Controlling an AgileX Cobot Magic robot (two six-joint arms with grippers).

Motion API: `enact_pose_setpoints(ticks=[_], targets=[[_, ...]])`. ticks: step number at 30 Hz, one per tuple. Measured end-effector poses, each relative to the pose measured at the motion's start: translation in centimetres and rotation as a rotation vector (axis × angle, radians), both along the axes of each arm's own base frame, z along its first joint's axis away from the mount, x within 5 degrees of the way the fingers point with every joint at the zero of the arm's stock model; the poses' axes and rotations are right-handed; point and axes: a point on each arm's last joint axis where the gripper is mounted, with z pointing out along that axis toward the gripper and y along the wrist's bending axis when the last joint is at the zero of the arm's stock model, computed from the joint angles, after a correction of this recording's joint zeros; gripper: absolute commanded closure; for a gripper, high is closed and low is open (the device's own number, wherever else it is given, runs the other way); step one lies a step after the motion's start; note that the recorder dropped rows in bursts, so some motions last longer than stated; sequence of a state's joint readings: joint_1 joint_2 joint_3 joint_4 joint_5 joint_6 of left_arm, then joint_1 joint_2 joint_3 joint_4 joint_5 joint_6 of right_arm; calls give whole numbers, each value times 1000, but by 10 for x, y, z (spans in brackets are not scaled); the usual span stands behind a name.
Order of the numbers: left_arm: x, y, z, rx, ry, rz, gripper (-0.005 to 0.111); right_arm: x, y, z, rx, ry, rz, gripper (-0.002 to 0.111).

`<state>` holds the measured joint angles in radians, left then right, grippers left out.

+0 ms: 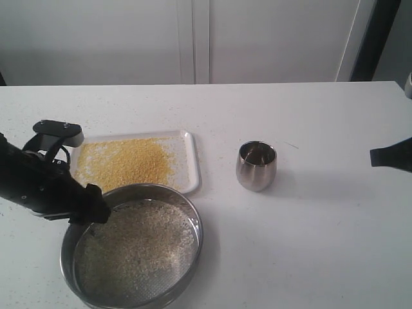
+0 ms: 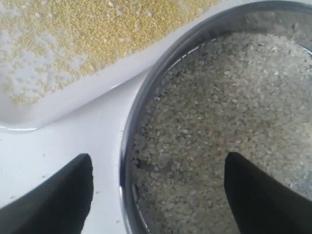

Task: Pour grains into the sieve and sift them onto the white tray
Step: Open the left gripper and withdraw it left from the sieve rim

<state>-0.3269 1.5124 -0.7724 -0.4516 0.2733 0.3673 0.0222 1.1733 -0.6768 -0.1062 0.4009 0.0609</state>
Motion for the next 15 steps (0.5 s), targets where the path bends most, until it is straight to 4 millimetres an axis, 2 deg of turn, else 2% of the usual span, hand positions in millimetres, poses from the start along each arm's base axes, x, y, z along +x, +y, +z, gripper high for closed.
enact_pose_setpoints(ticks=[2, 4, 6, 12, 15], targets=[[-2, 0, 4, -5, -5, -4, 35, 0, 0, 0, 0, 0, 0, 108], [-5, 0, 8, -11, -4, -11, 45, 0, 0, 0, 0, 0, 0, 108], [-8, 1, 13, -16, -4, -22, 57, 0, 0, 0, 0, 0, 0, 108], [-20, 6, 28, 29, -26, -97, 105, 0, 0, 0, 0, 0, 0, 108], [-28, 10, 37, 68, -46, -142, 107, 0, 0, 0, 0, 0, 0, 108]])
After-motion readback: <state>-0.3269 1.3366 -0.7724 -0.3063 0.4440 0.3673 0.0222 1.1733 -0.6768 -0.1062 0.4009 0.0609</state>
